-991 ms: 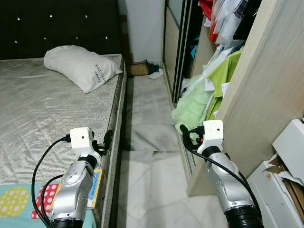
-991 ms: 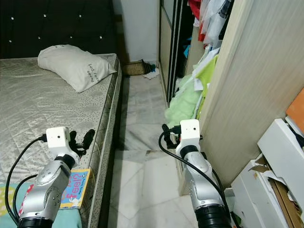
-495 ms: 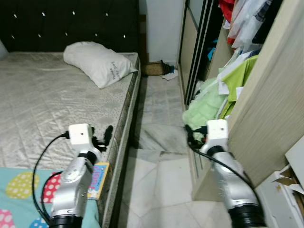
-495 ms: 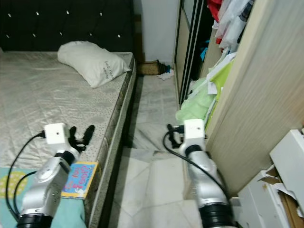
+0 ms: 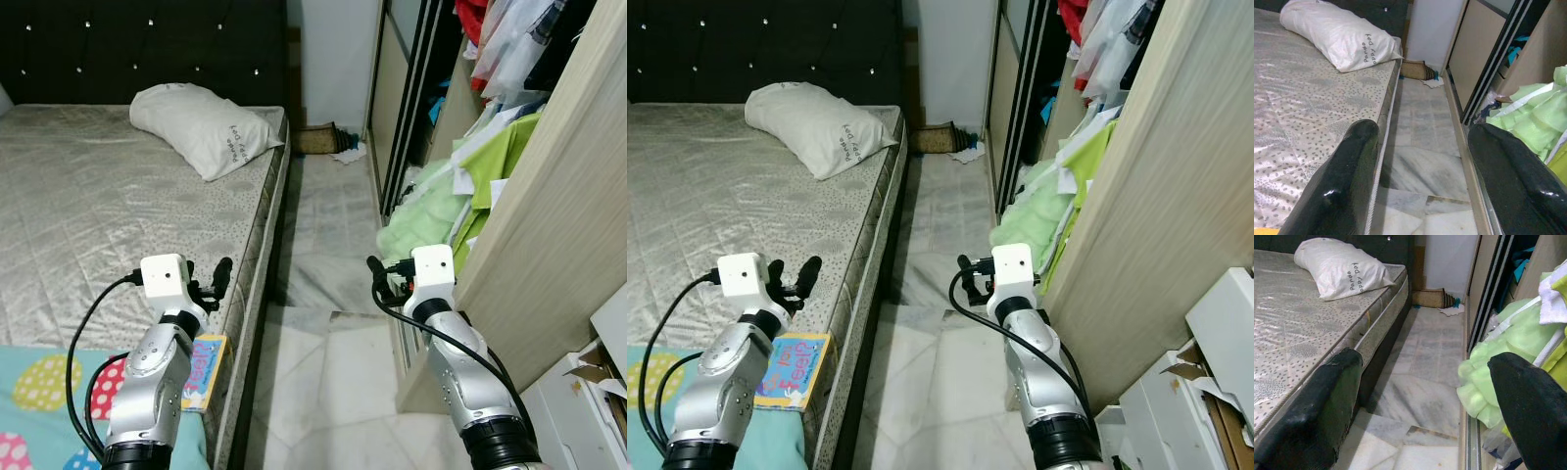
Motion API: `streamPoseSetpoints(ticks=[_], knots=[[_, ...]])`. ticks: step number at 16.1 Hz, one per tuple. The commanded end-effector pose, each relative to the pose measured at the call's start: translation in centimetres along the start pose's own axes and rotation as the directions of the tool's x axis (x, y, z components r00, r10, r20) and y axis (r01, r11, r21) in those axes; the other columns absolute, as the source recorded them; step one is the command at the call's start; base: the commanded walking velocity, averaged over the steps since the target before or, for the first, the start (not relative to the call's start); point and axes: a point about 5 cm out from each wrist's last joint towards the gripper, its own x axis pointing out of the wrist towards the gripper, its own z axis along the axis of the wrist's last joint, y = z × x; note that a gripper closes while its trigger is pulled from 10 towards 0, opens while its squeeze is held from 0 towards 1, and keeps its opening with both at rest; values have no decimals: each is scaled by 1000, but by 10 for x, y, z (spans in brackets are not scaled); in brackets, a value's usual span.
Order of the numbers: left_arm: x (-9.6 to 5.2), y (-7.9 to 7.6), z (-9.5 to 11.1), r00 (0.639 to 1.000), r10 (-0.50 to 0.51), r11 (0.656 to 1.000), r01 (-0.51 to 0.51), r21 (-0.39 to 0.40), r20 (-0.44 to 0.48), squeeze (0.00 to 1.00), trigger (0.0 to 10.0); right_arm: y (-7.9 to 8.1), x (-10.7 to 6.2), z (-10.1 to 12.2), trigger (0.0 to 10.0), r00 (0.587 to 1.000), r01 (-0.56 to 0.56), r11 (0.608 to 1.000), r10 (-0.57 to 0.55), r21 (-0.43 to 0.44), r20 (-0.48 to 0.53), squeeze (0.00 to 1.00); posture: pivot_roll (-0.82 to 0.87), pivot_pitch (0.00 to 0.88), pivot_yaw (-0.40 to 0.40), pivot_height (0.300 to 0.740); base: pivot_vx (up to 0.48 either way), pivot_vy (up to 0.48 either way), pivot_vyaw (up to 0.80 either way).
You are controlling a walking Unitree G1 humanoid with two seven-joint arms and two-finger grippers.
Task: Clean up the room
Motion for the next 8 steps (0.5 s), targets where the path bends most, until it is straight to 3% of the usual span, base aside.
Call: streamPoseSetpoints(ticks=[1, 8], knots=[[3, -2, 3, 1000, -13, 1000, 13, 6, 10, 0, 10000, 1, 3, 7, 10000, 1000, -5, 1000, 6, -7, 25, 0, -128, 0, 22, 740, 319, 0, 0], [4, -3, 3, 1000, -15, 1000, 15, 3, 9, 0, 10000, 1, 2, 6, 10000, 1000, 0, 1000, 0, -11, 28, 0, -135, 0, 26, 740, 354, 0, 0]])
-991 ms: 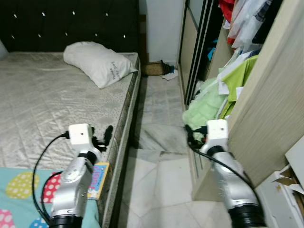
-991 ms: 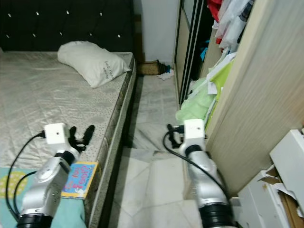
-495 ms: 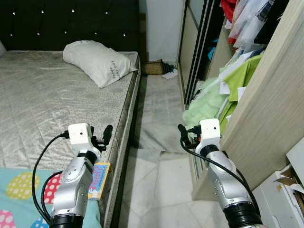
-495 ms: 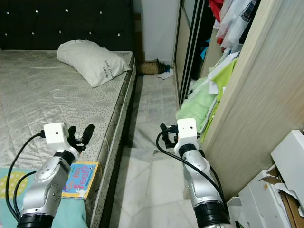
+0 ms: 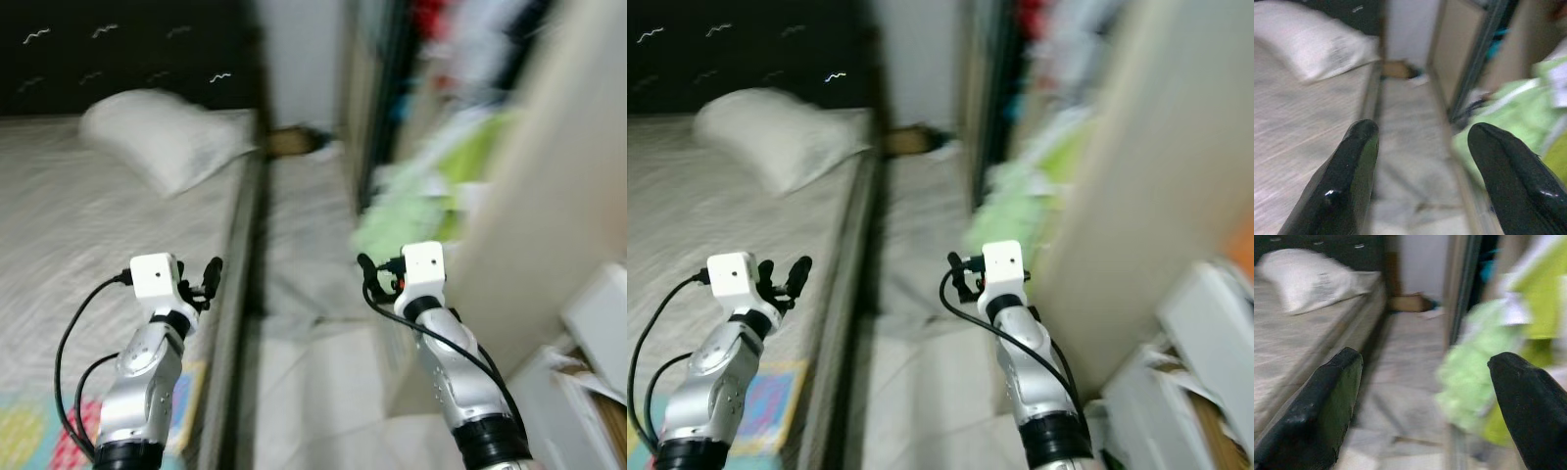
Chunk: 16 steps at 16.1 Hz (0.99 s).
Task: Clean up the room
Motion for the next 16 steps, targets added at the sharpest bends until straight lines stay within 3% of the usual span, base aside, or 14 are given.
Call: streamPoseSetpoints(ticks=[1, 4, 12, 16], knots=[[0, -2, -1, 1000, -15, 1000, 15, 8, -5, 0, 10000, -2, 2, 4, 10000, 1000, 12, 1000, -12, -2, 14, 0, -135, 0, 26, 740, 356, 0, 0], [-1, -3, -3, 1000, -15, 1000, 15, 3, -12, 0, 10000, -5, 1, 0, 10000, 1000, 28, 1000, -28, 7, -4, 0, -136, 0, 27, 740, 339, 0, 0], [1, -4, -5, 1000, 10, 999, -11, -50, -17, 0, 10000, -3, 0, -2, 10000, 1000, 16, 1000, -16, -5, -6, 0, -139, 0, 31, 740, 0, 0, 0], [2, -5, -4, 1000, 4, 999, -5, -45, -15, 0, 10000, -2, 0, -1, 10000, 1000, 5, 1000, -5, -8, 3, 0, -139, 0, 31, 740, 0, 338, 0]])
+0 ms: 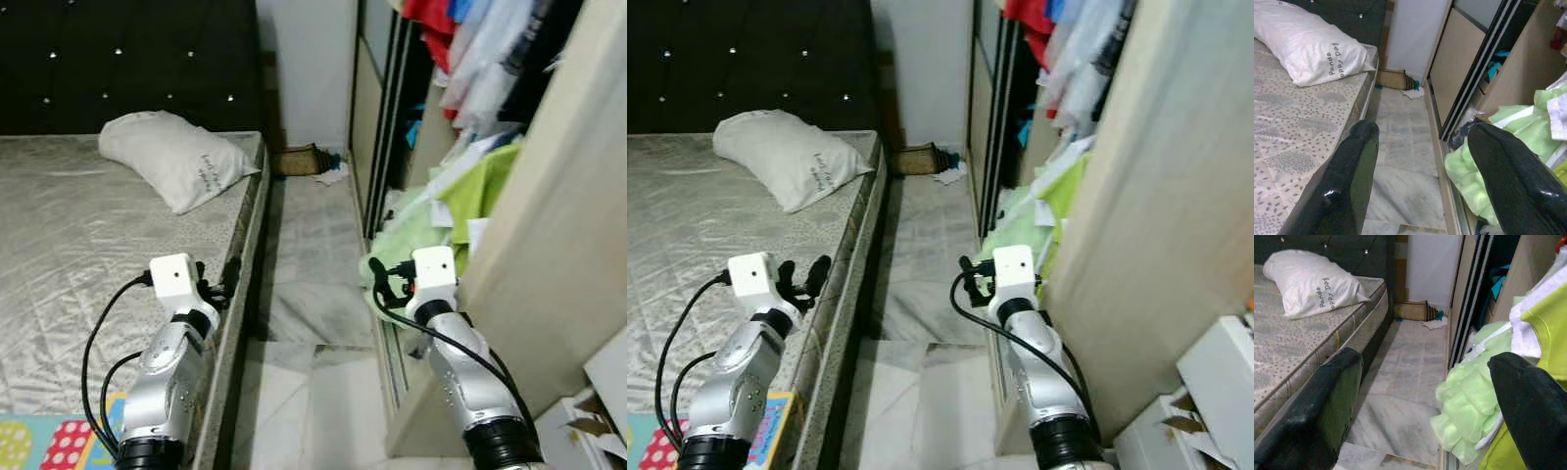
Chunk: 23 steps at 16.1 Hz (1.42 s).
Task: Clean up the room
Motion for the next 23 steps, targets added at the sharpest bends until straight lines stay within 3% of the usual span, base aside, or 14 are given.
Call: streamPoseSetpoints(ticks=[1, 9, 15, 23], knots=[[0, 5, 2, 1000, 17, 1000, -17, 9, 1, 0, 10000, 3, 1, 1, 10000, 1000, -8, 1000, 8, 0, 6, 0, -139, 0, 31, 740, 0, 0, 0], [0, -1, 6, 999, -43, 999, 43, 6, 19, 0, 10000, 5, 1, 2, 10000, 1000, -22, 1000, 22, -9, 10, 0, -138, 0, 30, 740, 0, 0, 0], [1, 0, 5, 999, -41, 999, 41, 11, 14, 0, 10000, 7, 2, 2, 10000, 999, -31, 999, 31, -14, 12, 0, -136, 0, 30, 740, 0, 0, 655], [0, -1, 4, 999, -50, 999, 50, 6, 10, 0, 10000, 7, 0, -2, 10000, 1000, -27, 999, 28, -28, 3, 0, -138, 0, 31, 740, 294, 186, 0]])
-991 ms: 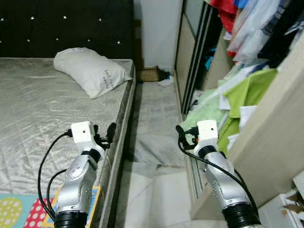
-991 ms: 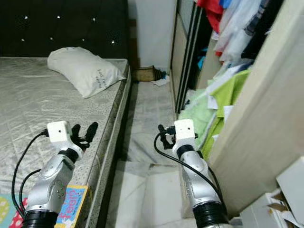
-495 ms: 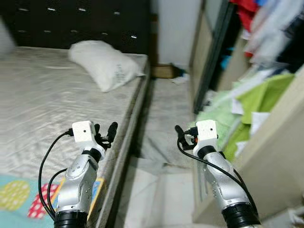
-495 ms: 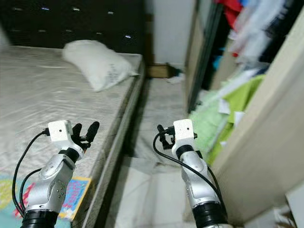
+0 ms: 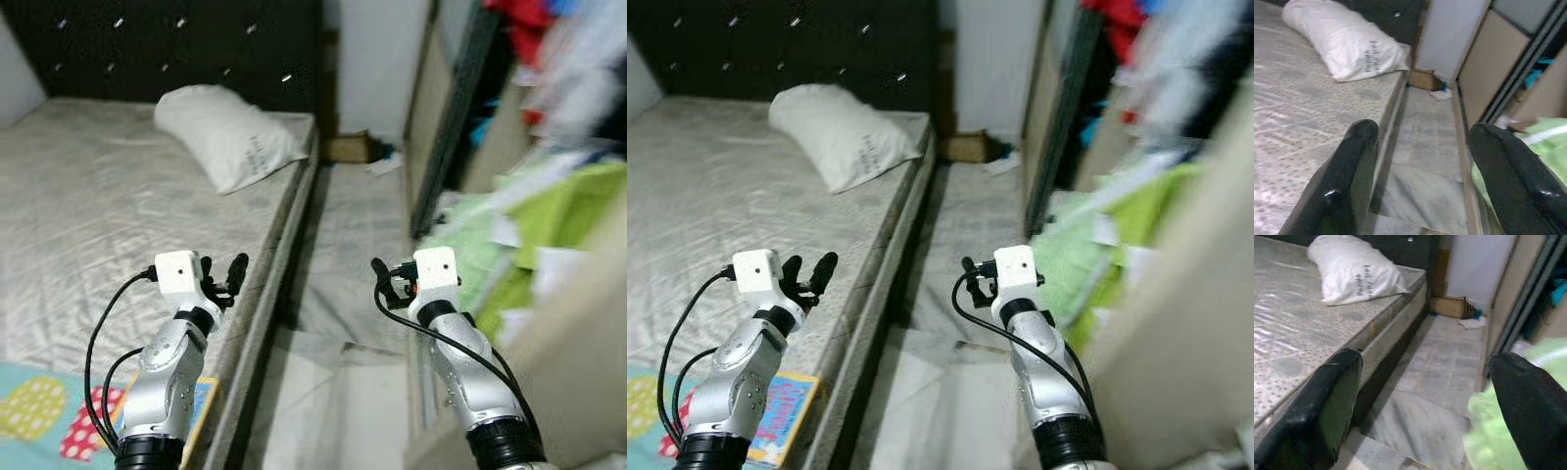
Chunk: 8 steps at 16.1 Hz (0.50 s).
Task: Clean up the room
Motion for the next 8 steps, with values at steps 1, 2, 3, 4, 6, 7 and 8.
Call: streamPoseSetpoints(ticks=[1, 2, 3, 4, 6, 7, 8], knots=[[0, 1, 1, 1000, 2, 1000, -2, 3, -2, 0, 10000, 4, -1, -3, 10000, 1000, -12, 1000, 12, -3, -8, 0, -139, 0, 32, 740, 311, 337, 0], [0, 0, 1, 1000, 1, 1000, -1, 4, -2, 0, 10000, 4, -1, -4, 10000, 1000, -13, 1000, 13, -4, -9, 0, -139, 0, 32, 740, 315, 349, 0], [0, 0, 1, 1000, 1, 1000, -1, 5, -2, 0, 10000, 4, -1, -4, 10000, 1000, -13, 1000, 13, -4, -9, 0, -139, 0, 32, 740, 315, 349, 0], [1, 0, 1, 1000, -1, 1000, 1, 6, -3, 0, 10000, 4, -2, -4, 10000, 1000, -11, 1000, 11, -6, -10, 0, -139, 0, 32, 740, 311, 364, 0], [1, -1, 1, 1000, -6, 1000, 7, 10, -5, 0, 10000, 2, -2, -4, 10000, 1000, -5, 1000, 5, -8, -9, 0, -139, 0, 32, 740, 390, 163, 0], [2, -1, 1, 1000, -7, 1000, 7, 10, -5, 0, 10000, 2, -2, -4, 10000, 1000, -1, 1000, 1, -9, -7, 0, -144, 0, 32, 740, 431, 0, 0], [2, -1, -1, 1000, 8, 1000, -7, 5, -13, 0, 10000, 1, -1, -3, 10000, 1000, 2, 1000, -2, -9, -4, 0, -144, 0, 32, 740, 244, 0, 0]])
